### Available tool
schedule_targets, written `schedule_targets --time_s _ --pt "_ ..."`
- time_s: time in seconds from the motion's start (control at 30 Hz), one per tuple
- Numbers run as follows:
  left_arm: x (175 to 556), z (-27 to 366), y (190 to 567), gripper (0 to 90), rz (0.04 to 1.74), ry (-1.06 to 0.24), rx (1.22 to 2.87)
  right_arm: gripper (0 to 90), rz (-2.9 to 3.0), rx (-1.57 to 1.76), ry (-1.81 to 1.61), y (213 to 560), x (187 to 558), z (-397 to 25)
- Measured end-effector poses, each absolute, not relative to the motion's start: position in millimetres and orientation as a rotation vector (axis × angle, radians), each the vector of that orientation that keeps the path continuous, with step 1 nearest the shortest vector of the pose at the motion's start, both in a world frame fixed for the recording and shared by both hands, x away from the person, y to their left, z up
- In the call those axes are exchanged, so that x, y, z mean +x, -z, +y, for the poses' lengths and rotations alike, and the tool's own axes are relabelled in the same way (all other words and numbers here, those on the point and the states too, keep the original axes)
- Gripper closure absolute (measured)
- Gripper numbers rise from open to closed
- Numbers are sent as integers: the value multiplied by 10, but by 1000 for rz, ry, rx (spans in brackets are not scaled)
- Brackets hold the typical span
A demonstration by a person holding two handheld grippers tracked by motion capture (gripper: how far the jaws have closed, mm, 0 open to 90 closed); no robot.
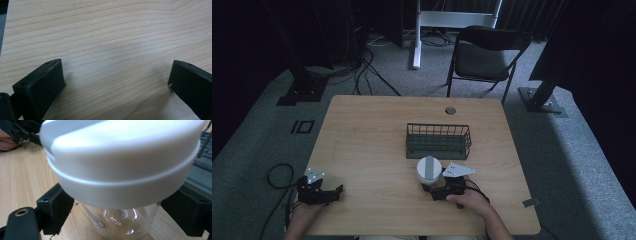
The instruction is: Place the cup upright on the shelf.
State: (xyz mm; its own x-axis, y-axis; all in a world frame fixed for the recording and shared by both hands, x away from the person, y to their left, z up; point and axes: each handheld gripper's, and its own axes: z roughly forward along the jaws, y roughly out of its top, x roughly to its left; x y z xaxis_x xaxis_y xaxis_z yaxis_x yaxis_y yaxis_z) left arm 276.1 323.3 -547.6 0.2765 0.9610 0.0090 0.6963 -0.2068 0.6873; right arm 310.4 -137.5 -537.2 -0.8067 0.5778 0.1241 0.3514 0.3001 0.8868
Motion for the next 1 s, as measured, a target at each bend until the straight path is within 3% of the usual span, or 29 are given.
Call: schedule_targets --time_s 1.0 --pt "2761 3233 5477 5 1485 -602 1980 133 2248 926 -1546 5445 3133 -1209"
